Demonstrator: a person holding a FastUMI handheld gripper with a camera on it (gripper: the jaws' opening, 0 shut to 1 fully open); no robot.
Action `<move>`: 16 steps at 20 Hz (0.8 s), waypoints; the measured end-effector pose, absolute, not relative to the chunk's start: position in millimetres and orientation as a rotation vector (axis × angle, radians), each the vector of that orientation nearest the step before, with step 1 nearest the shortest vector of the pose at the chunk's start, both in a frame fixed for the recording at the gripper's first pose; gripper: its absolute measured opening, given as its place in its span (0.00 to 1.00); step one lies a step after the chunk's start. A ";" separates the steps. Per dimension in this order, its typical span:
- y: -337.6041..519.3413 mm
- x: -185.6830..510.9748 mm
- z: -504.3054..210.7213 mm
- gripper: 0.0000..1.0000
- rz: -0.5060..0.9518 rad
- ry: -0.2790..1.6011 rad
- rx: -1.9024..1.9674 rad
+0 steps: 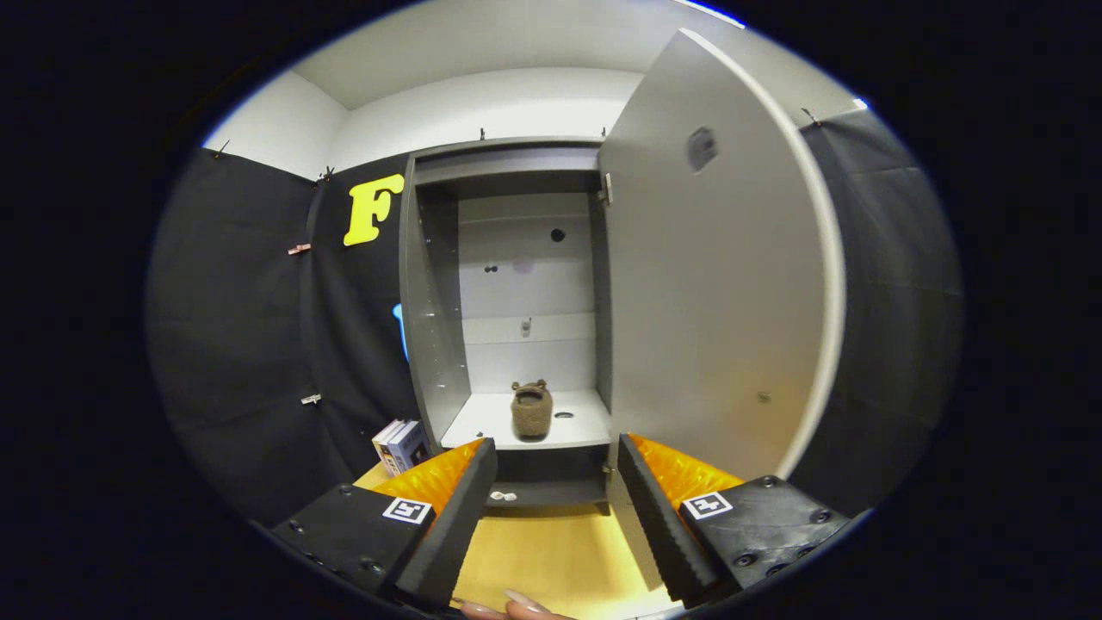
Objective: Open the shoe cabinet door, grab the shoes and put them into the shoe cabinet, then close the shoe cabinet door.
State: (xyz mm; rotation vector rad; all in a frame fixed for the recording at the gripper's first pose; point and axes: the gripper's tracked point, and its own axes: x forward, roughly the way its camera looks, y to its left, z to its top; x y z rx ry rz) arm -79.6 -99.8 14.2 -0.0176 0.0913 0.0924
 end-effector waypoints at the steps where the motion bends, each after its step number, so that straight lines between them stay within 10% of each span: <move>1: -114.1 -88.6 16.2 0.90 0.082 0.083 -0.025; 16: -270.2 -77.9 17.3 0.90 -0.070 0.087 -0.018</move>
